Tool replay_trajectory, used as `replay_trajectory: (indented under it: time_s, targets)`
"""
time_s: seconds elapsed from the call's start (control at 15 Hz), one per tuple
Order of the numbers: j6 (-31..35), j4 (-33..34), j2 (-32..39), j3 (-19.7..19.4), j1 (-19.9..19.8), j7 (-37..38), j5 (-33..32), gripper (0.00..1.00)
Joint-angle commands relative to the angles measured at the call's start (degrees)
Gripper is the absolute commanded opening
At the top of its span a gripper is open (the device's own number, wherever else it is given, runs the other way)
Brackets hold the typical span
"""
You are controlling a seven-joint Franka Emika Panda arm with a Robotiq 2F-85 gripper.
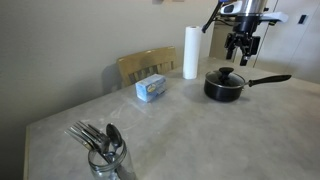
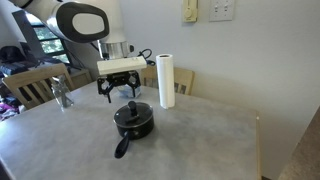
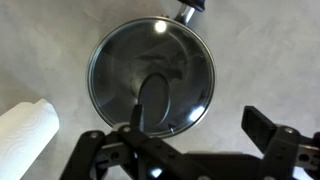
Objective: Remove the glass lid from the black pot
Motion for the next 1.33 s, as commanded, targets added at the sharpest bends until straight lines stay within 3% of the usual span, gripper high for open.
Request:
replay_trajectory:
  time_s: [0.0,0.2,0.33,0.6,0.93,1.27]
  targets:
    - [5.54,0.0,2.18,0.28,-1.09,-0.45,-6.58,1.0]
    - [7.13,-0.1,3.31,0.85,-1.8,-0.32,-8.35,1.0]
    - [3.8,0.42,3.86,2.54,-3.15,-2.0,-4.31,1.0]
    - [5.26,-0.17,5.09,4.15,-4.03,-2.27,-1.48,1.0]
    - [12.3,-0.63,6.38,3.88,-3.23,-2.5,-6.36,1.0]
    - [15.14,-0.81,7.6,4.64,-3.77,-3.15,-8.19,1.0]
